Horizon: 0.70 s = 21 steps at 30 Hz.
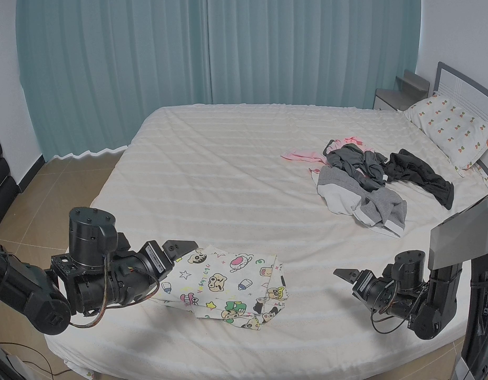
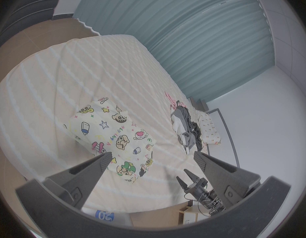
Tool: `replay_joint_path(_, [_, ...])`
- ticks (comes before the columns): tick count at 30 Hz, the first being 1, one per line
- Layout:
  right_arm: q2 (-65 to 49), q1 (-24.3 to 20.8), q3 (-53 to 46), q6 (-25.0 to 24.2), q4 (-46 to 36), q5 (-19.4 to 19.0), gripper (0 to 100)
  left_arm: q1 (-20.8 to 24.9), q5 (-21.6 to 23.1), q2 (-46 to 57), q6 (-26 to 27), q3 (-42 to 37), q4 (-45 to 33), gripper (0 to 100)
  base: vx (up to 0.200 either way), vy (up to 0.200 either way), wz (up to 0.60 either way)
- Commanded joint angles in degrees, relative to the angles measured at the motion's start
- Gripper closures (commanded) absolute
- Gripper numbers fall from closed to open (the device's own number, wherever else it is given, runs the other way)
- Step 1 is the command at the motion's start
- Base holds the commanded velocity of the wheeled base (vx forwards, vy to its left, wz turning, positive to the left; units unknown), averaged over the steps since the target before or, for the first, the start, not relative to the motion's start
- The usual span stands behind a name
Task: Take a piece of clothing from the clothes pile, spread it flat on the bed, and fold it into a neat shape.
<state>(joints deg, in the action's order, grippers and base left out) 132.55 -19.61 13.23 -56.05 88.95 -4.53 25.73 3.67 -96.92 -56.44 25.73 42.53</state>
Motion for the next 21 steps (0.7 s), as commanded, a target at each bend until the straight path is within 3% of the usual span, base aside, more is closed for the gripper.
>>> replay_joint_path(1, [-0.4, -2.3, 0.7, 0.3, 0.7, 0.8, 0, -1.9, 1.2, -0.3, 0.0, 0.0, 0.1, 0, 0.0, 0.2, 0.0])
replay_joint_path(16, [3.2, -10.9, 7.7, 3.4, 0.6, 1.7, 0, -4.0, 3.7, -3.1, 0.3, -0.2, 1.4, 0, 0.0, 0.2, 0.0])
replay_joint_path(19, [5.0, -11.9, 8.1, 5.1, 0.6, 1.6, 0, -4.2, 4.4, -4.1, 0.3, -0.8, 2.2, 0, 0.0, 0.0, 0.0])
replay_joint_path(21, [5.4, -12.2, 8.2, 5.7, 0.6, 0.2, 0, -4.9, 7.7, -6.1, 0.2, -2.5, 5.5, 0, 0.0, 0.0, 0.0])
